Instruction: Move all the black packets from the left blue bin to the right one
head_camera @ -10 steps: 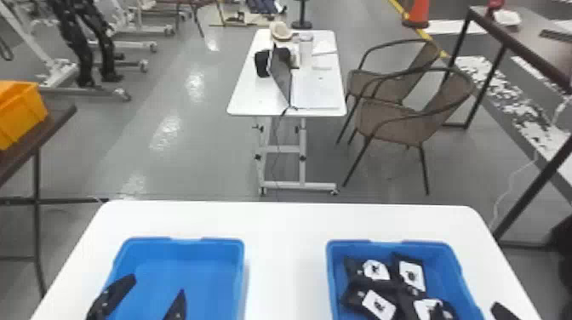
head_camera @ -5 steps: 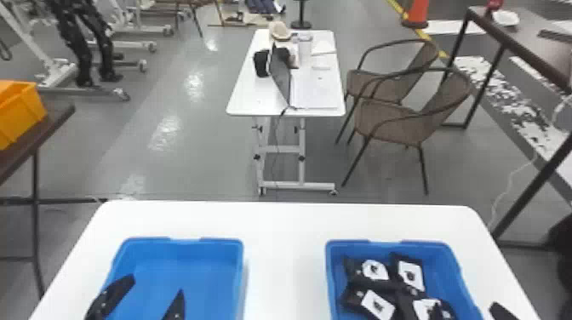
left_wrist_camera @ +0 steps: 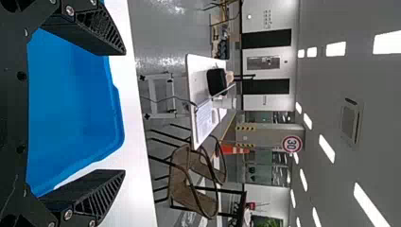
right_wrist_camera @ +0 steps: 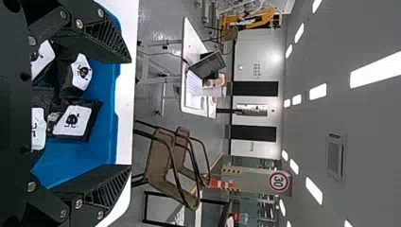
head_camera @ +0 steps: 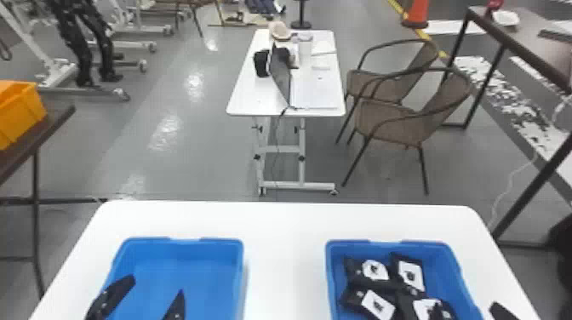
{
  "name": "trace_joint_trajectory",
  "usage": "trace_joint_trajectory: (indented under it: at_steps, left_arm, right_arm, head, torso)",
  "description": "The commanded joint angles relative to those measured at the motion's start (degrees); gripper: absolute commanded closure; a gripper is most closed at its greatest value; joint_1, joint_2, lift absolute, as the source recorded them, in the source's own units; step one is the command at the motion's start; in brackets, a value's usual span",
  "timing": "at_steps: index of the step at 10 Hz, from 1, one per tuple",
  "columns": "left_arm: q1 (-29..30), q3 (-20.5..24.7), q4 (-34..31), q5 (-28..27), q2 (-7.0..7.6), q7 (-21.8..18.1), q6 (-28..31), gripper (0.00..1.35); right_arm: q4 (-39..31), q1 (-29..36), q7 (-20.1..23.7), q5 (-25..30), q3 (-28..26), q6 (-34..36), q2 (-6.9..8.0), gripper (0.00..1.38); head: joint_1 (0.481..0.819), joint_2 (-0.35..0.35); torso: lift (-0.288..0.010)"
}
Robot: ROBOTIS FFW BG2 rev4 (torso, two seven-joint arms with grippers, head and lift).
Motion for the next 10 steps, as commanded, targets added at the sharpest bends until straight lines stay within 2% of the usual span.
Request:
trace_joint_trajectory:
  at_steps: [1, 10]
  left_arm:
    - [0.00, -0.03, 0.00, 0.01, -0.24, 0.03, 0.10, 0.14]
    - [-0.26, -0.55, 0.18, 0.36, -0.24, -0.05, 0.80, 0.14]
  right_arm:
    - [-0.02, -0.05, 0.00, 0.00, 0.00, -0.02, 0.05, 0.24]
    - [0.16, -0.23, 0.00, -0.09, 0.00, 0.25, 0.05, 0.24]
  head:
    - [0.695, 0.017]
    - [0.695, 0.011]
  torso:
    - [0.000]
    - [0.000]
